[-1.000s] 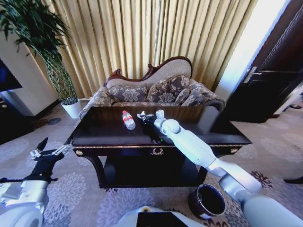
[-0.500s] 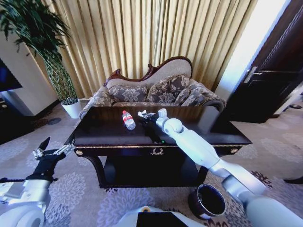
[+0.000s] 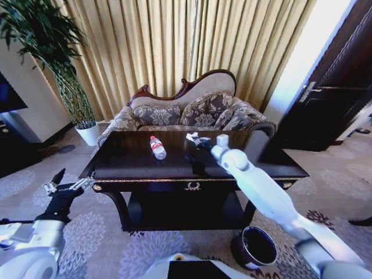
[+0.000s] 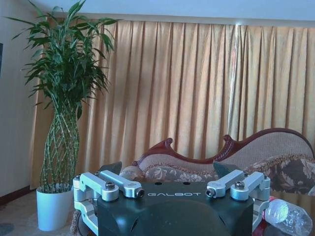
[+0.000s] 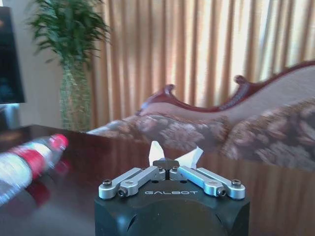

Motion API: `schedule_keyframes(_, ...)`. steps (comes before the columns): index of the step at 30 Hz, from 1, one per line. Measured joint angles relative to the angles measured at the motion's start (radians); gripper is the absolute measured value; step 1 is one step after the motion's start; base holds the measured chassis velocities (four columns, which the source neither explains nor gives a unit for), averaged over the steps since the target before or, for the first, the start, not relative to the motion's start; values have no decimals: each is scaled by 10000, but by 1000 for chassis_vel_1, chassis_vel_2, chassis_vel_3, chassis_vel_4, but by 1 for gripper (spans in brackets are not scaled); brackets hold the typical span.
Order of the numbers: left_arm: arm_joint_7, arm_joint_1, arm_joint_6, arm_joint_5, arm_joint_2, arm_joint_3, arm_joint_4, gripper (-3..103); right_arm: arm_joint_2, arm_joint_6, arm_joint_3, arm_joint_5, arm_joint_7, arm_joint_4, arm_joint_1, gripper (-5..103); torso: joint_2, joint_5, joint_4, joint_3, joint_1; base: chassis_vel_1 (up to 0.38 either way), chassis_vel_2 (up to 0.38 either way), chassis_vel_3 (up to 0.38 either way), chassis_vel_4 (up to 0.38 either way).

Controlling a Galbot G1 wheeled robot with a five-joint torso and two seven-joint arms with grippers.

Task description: Move to the front of the table and place the trash on the table into the trash bin.

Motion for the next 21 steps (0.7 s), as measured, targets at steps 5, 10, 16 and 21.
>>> schedule_keyframes(5, -1, -9, 2, 36, 74, 175, 0, 100, -457, 455, 1783, -36, -1, 729, -1756, 0, 0, -1, 0, 0, -1, 0, 0, 0, 0)
schedule_keyframes(10, -25, -75, 32, 47, 98, 297, 0, 100, -741, 969, 3352, 13, 205, 1555, -3394, 0, 0, -2, 0, 0, 0, 0, 0, 0, 0)
schedule_keyframes(16, -40, -88, 36, -9, 118, 311, 0, 100, -712, 1190, 4793, 161, 558, 2283, -4675, 0, 0, 0, 4, 0, 0, 0, 0, 0, 0)
schedule_keyframes(21, -57, -169, 53, -285, 242, 315, 0, 100, -728, 1193, 6185, 544, 644, 3082, -5917, 0, 0, -3, 3, 0, 0, 0, 0, 0, 0)
